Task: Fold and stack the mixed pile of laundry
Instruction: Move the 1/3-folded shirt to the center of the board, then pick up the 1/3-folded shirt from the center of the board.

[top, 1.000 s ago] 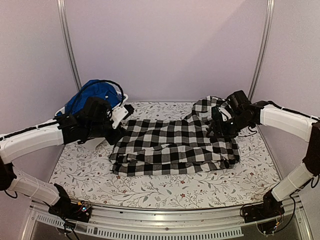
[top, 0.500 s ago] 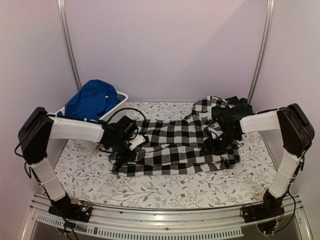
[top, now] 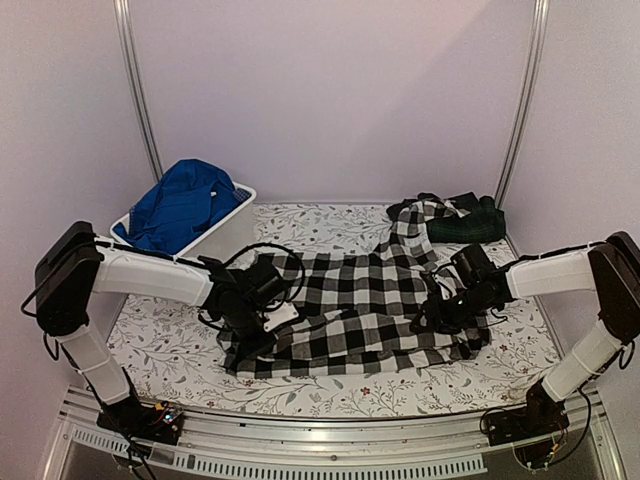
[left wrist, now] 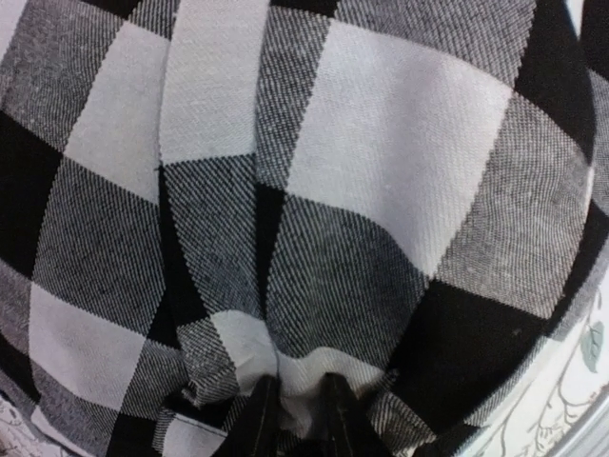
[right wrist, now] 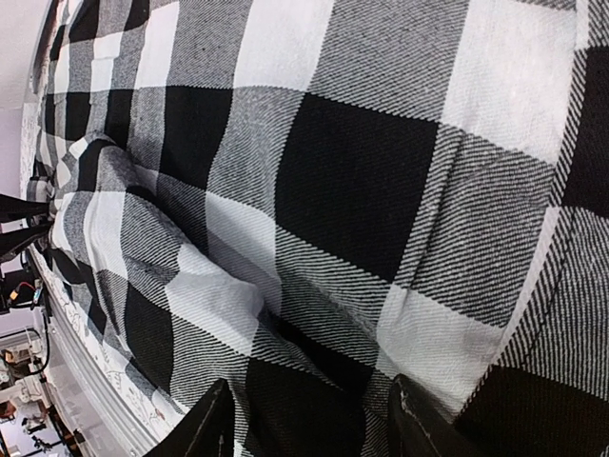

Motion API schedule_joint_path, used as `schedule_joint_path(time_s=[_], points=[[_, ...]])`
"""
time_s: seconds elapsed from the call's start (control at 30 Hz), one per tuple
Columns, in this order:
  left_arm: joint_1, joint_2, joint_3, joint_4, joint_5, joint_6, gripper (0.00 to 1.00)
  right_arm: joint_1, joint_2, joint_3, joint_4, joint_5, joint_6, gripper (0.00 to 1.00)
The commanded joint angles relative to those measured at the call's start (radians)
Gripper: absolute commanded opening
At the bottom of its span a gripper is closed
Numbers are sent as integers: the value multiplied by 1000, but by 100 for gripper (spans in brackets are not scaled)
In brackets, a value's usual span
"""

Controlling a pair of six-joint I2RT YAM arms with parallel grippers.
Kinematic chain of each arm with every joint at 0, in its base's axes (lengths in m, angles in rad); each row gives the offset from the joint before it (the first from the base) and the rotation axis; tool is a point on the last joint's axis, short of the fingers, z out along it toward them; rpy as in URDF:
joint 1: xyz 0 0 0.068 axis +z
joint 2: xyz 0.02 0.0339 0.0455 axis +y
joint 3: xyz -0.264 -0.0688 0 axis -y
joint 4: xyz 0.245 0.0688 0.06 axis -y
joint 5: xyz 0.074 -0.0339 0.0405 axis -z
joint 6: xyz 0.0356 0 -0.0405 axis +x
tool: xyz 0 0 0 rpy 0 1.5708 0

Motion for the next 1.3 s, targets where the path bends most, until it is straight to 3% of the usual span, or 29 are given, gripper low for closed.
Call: schedule_joint_path(time_s=[0.0, 0.23, 0.3, 0.37, 0.43, 0.53, 0.6, 0.63, 0.77, 0.9, 1.1, 1.27], points=[[-68, -27, 22, -120, 79, -31, 18, 32, -38, -125, -140, -2, 88, 54], [-55, -172, 51, -121, 81, -22, 25, 39, -190, -79, -234, -48, 116, 60], [-14, -237, 65, -67, 45, -28, 40, 30, -249, -4, -251, -2, 116, 68], [37, -288, 62, 21, -20, -32, 49, -3, -278, 81, -246, 66, 88, 73], [102, -309, 61, 124, -80, -55, 65, -63, -262, 163, -197, 103, 55, 74], [214, -299, 89, 243, -68, -101, 75, -171, -187, 249, -122, 120, -8, 74], [271, -277, 106, 345, -24, -136, 96, -221, -125, 306, -78, 125, -50, 73], [295, -257, 118, 370, -16, -150, 99, -236, -78, 336, -64, 152, -65, 73], [384, -150, 201, 448, 24, -225, 100, -260, 80, 467, -43, 251, -154, 73], [422, -60, 264, 480, 44, -254, 100, -278, 240, 575, -31, 253, -209, 69], [430, 133, 394, 366, 139, -220, 100, -284, 429, 674, -18, 281, -261, 68], [464, 288, 475, 307, 95, -253, 99, -292, 513, 718, -8, 259, -264, 69]])
